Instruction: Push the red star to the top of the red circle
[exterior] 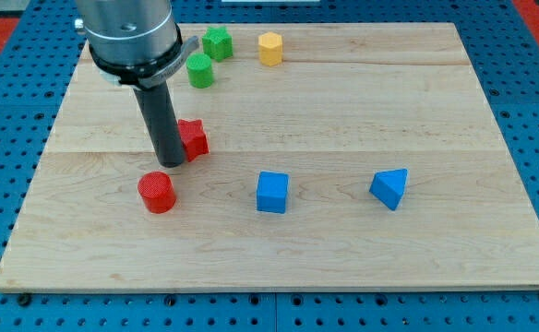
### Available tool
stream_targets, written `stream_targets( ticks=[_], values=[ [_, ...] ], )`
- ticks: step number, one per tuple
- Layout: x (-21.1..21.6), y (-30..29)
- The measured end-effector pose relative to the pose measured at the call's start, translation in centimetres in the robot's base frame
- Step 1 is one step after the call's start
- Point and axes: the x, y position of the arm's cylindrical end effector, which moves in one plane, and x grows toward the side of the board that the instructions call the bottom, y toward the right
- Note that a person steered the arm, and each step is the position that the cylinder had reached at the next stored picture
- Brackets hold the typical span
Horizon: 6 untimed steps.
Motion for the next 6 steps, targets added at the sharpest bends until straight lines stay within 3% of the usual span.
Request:
stream_targets(
  ticks=[1,2,3,5,6],
  values=[
    [1.4,2.2],
    [-0.9,5.7],
    [-3.5,5.3],
    [-2.0,7.2],
    [-2.0,3.2]
  ],
)
